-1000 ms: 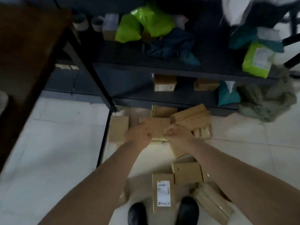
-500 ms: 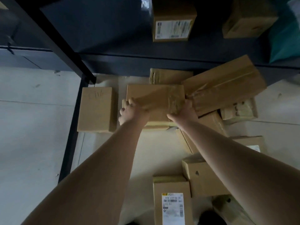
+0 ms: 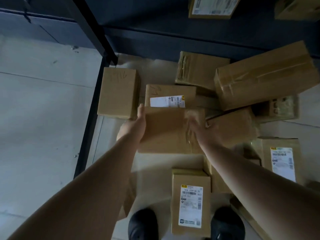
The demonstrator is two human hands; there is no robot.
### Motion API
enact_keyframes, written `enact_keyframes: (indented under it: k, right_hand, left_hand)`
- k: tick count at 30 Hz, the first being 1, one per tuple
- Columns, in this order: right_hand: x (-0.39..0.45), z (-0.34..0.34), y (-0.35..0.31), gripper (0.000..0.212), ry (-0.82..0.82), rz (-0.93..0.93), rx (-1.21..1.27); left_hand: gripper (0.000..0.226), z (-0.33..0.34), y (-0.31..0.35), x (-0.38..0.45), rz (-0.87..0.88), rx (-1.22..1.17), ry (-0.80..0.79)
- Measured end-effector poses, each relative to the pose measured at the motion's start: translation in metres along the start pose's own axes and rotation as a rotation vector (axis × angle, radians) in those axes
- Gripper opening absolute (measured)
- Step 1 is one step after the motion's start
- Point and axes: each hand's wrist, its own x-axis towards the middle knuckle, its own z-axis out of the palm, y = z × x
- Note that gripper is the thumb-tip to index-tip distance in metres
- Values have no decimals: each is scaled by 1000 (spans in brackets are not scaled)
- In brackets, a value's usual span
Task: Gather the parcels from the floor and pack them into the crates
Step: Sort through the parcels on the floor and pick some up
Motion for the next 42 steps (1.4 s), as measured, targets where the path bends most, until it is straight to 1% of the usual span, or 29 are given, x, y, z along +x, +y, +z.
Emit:
enact_keyframes:
  k: [4,8,10,12,13,15,17,18,20,21,22,23,24,25,26,27,28,29,30,31,33,34,36,38,40,42]
  right_hand:
    - [-7,10,13,77,-86,-82,-38]
    - [-5,11,24,71,-54,-12,10]
    - [-5,13,32,60,-77,-31,1]
    - [-5,15,34,53,-57,-40,84]
    - [-5,16,34,54,-53,-66,90]
    - [-5,16,30,65,-82,-155,-56]
    - [-1,13,28,73,-146,-203,-227]
    - [2,12,28,75,-177,-206,-272]
    - [6,10,33,76,-224,-192,-278]
    - [8,11,34,75,-231,-162,-246]
    - [8,12,35,77,-233,-119,-208]
    - [9,14,36,84,-232,-68,-179]
    - [10,16,37,89,-231,-34,-173]
    - [10,19,39,88,-215,-31,-186]
    - [10,21,41,82,-186,-46,-191]
    - [10,24,45,73,-152,-55,-164]
    - [10,26,49,63,-126,-58,-119]
    - [9,29,54,54,-105,-64,-80]
    - [8,30,57,49,-95,-80,-66]
    - [6,31,58,47,-95,-99,-70]
    - [3,31,60,53,-135,-140,-78]
    - [3,32,61,55,-175,-150,-80]
    - [3,32,64,55,-236,-175,-82]
    - [2,32,65,55,-247,-204,-65]
    - [1,32,66,55,-236,-226,-64]
    - [-2,31,66,56,-247,-267,-130]
  left_hand:
    - [75,-3,-26,2,-28,-29,29]
    - [72,3,-55,-3,-71,-152,-33]
    - [58,9,-72,-3,-26,-162,-29]
    - [47,14,-83,-2,33,-227,-42]
    - [44,15,-86,-2,55,-268,-60]
    - [44,14,-88,-2,76,-259,-111]
    - [52,11,-90,-2,6,-245,-207]
    - [58,9,-91,-1,-34,-241,-257]
    - [68,6,-92,0,-61,-224,-291]
    - [66,5,-93,1,-41,-194,-282]
    - [59,5,-94,2,-21,-171,-259]
    - [48,6,-94,3,-14,-191,-235]
    - [36,6,-93,2,-34,-266,-223]
    - [25,6,-91,2,-75,-364,-223]
    - [20,7,-89,2,-112,-433,-215]
    - [24,8,-88,3,-113,-457,-197]
    - [30,10,-88,4,-74,-414,-166]
    - [32,12,-89,6,-24,-365,-125]
    - [30,13,-90,7,19,-324,-91]
    - [28,14,-91,7,48,-300,-80]
    - [30,15,-95,9,78,-300,-84]
    - [35,16,-98,11,93,-302,-80]
    - [55,17,-100,11,126,-294,-78]
    - [74,20,-102,10,146,-295,-92]
    - [79,21,-103,10,154,-284,-100]
    - [82,24,-104,9,182,-174,-100]
